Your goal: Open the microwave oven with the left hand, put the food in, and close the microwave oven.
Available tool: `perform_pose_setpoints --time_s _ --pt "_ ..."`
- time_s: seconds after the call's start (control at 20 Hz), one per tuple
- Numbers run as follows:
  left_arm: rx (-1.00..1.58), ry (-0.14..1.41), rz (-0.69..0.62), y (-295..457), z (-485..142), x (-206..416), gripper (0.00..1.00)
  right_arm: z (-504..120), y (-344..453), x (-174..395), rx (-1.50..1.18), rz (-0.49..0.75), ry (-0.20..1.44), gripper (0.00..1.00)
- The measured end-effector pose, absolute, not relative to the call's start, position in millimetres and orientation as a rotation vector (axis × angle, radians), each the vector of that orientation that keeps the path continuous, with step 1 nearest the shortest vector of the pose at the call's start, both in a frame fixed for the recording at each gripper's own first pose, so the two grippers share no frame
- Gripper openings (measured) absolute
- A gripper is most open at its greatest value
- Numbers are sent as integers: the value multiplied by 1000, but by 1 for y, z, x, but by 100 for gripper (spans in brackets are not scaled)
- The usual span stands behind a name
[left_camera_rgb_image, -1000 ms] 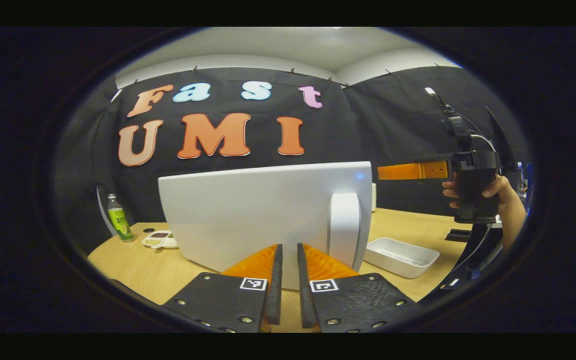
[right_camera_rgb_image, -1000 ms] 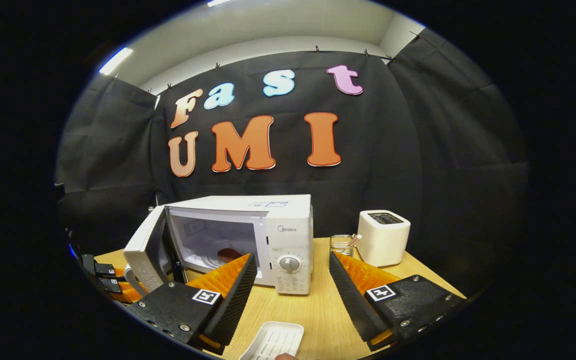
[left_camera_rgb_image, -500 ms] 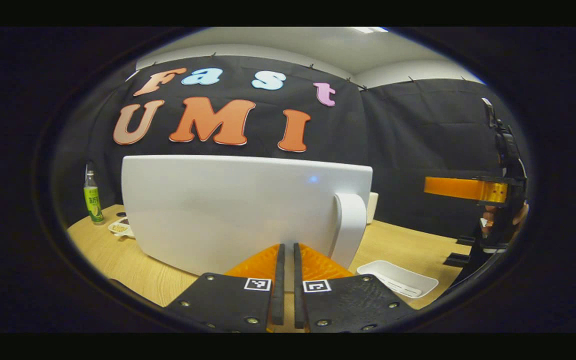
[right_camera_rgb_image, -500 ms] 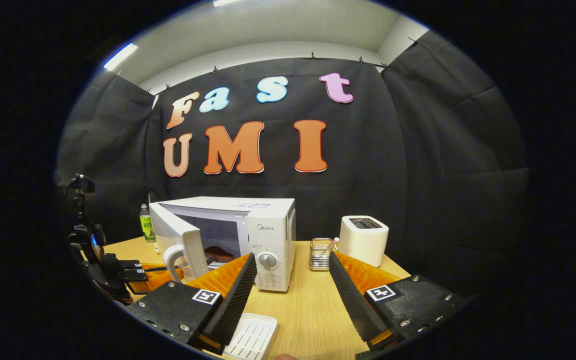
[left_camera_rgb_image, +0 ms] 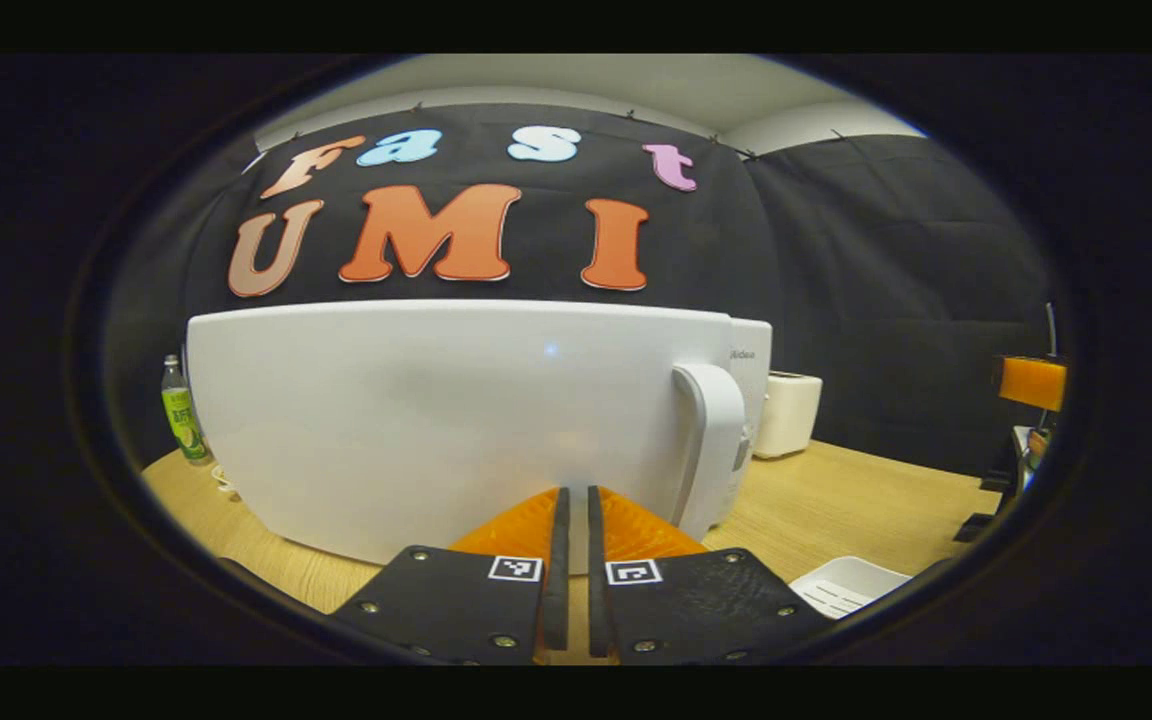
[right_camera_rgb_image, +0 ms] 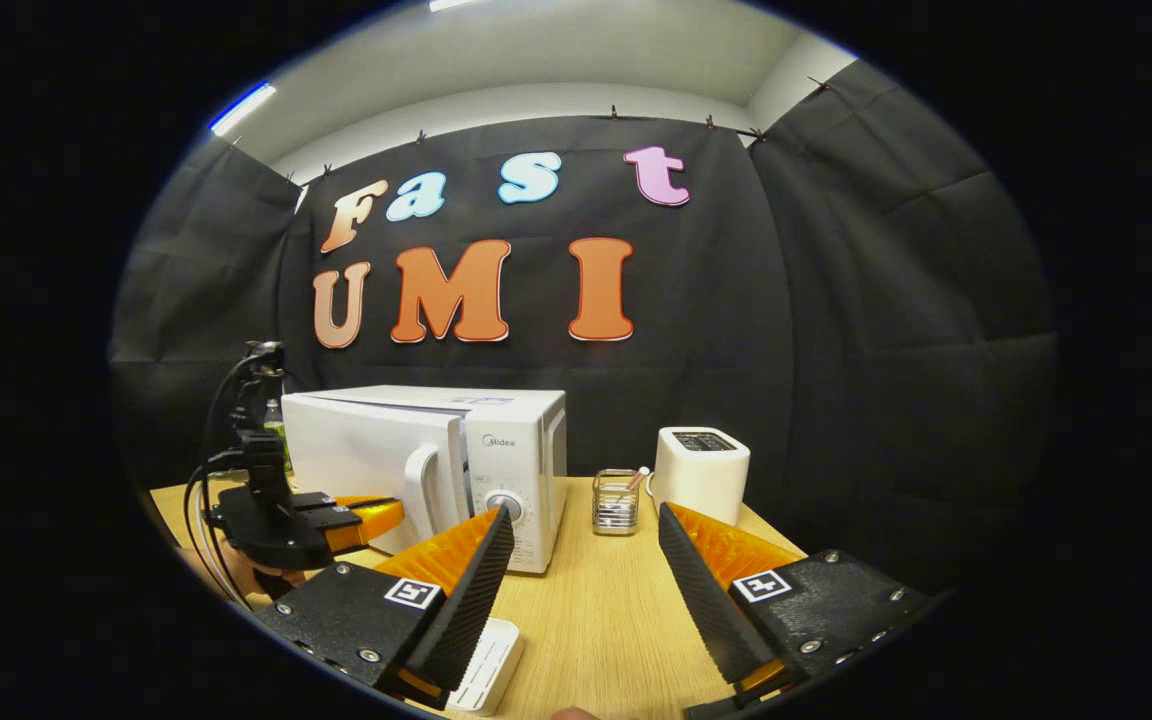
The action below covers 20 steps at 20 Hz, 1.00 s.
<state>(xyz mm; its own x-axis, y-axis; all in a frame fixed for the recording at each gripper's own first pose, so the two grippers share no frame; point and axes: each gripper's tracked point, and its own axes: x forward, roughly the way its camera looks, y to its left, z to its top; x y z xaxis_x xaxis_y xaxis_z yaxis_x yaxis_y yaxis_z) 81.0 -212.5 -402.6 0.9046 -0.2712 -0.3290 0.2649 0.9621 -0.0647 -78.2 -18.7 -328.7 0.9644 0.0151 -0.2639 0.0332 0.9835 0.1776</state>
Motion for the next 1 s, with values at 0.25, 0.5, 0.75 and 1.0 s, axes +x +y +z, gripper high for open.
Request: perform_pose_setpoints --time_s 0.25,0.5,0.75,1.0 --pt "1 346 -243 -220 -406 96 6 -334 -25 -79 188 -20 273 91" --pt "42 349 -236 -223 -405 102 5 -330 -23 -79 200 -24 279 91" --pt "-3 331 -262 -207 -352 87 6 -300 -22 -75 165 -20 236 90" --pt "31 258 -234 -153 -270 59 15 -262 -11 -61 144 -4 204 91"
